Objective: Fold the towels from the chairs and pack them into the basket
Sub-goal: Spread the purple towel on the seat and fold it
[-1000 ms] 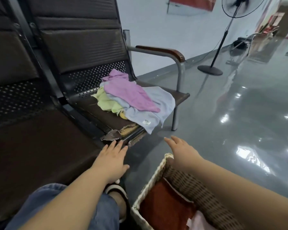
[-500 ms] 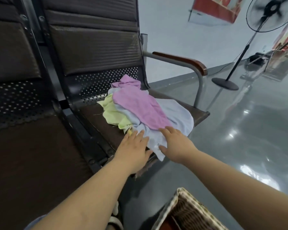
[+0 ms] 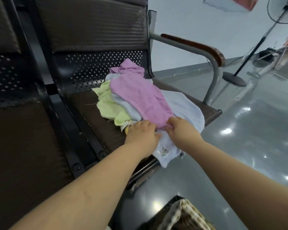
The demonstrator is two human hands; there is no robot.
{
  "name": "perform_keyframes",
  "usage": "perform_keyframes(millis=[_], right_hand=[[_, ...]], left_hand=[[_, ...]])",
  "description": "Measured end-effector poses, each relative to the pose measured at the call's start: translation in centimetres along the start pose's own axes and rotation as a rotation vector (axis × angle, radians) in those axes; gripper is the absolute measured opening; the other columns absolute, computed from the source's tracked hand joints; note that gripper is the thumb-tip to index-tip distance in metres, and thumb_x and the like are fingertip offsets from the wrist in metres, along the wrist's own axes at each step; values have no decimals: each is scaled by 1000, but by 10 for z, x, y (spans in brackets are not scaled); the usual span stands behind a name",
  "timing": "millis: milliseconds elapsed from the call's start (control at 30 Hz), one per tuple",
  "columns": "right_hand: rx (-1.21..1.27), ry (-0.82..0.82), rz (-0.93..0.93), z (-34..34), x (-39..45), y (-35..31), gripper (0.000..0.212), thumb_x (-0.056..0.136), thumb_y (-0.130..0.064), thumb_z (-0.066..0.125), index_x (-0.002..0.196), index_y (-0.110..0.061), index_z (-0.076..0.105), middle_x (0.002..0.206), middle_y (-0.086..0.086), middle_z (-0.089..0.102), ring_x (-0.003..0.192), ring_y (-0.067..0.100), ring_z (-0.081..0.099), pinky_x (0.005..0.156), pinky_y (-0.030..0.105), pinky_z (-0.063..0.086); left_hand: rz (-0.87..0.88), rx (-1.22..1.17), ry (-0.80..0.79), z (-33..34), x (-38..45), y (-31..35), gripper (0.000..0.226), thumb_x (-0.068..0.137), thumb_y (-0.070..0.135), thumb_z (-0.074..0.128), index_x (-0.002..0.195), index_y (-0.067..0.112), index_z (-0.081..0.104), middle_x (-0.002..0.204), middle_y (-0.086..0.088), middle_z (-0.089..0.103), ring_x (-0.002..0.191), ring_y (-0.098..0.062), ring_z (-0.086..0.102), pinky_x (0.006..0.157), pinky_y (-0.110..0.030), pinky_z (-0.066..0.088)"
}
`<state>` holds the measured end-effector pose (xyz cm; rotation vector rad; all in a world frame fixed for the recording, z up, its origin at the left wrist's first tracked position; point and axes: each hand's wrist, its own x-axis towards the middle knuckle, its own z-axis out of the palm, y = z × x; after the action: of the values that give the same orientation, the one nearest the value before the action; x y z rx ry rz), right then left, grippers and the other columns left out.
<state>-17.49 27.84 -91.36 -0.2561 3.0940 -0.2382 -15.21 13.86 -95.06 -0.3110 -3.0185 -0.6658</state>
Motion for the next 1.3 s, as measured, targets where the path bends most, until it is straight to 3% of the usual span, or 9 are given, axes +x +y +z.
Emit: perform_keyframes(millis=[233,400,567,633,700,800,1000,1167,1300], right_hand=[[255,96,-106,-37,-41,-41,20,100,-27,42,101,-11,56,84,0,58,77,17,50,69,29,37],[527,110,-84,-56,-86,-72,16,97,-26,51,92,-12,57,71,-9,55,64,1,49,61,7,37],[1284,-112,285,-54,-119,-113,22,95,-35,52,90,-16,61,86,2,64,84,20,60,77,33,49],[1612,-241,442,-56,-122,-129,20,94,-33,56,96,-14,60,83,9,67,74,23,64,72,39,56],[1737,-259,474,-55,-121,-145,26,93,-22,58,112,-5,58,75,12,66,57,21,64,54,30,56],[1615,-214,386,-49,-120,-172,39,90,-5,56,127,7,51,85,12,60,65,22,60,48,24,54],[1419,-311,114,-57,-142,-265,11,98,-2,42,98,-8,51,80,15,49,44,17,53,31,17,35],[1265,-545,-282,-41,-197,-344,26,88,-1,58,102,-22,62,107,9,67,100,27,63,79,38,52],[1091,-716,-483,-19,-232,-388,22,88,-12,63,109,-20,66,102,2,67,106,21,61,95,39,49]], left_hand=[[-154,-686,132,-37,-27,10,24,99,28,44,115,18,59,121,-6,50,111,-23,51,100,-39,40],[-150,-744,190,-76,-71,9,20,99,21,43,80,20,49,88,-2,53,86,-23,52,78,-37,43],[-170,-845,242,-118,-127,10,29,100,15,41,73,19,48,72,11,54,66,3,49,60,-7,36],[-157,-864,207,-132,-149,7,30,100,15,43,71,19,52,71,9,56,68,0,52,71,-13,42],[-137,-869,146,-144,-172,-2,32,100,17,45,69,20,54,72,4,57,77,-13,52,86,-36,47],[-175,-880,177,-165,-203,-21,30,99,16,46,71,20,56,71,4,59,75,-14,53,87,-41,48],[-524,-1169,381,-209,-254,-76,19,101,27,42,106,14,55,93,-1,59,73,-15,56,71,-29,47],[-760,-1391,454,-233,-305,-129,39,90,42,59,106,7,67,103,-12,70,96,-25,65,90,-37,51],[-846,-1286,490,-244,-360,-163,26,91,26,58,77,10,73,81,-10,70,78,-21,63,78,-33,51]])
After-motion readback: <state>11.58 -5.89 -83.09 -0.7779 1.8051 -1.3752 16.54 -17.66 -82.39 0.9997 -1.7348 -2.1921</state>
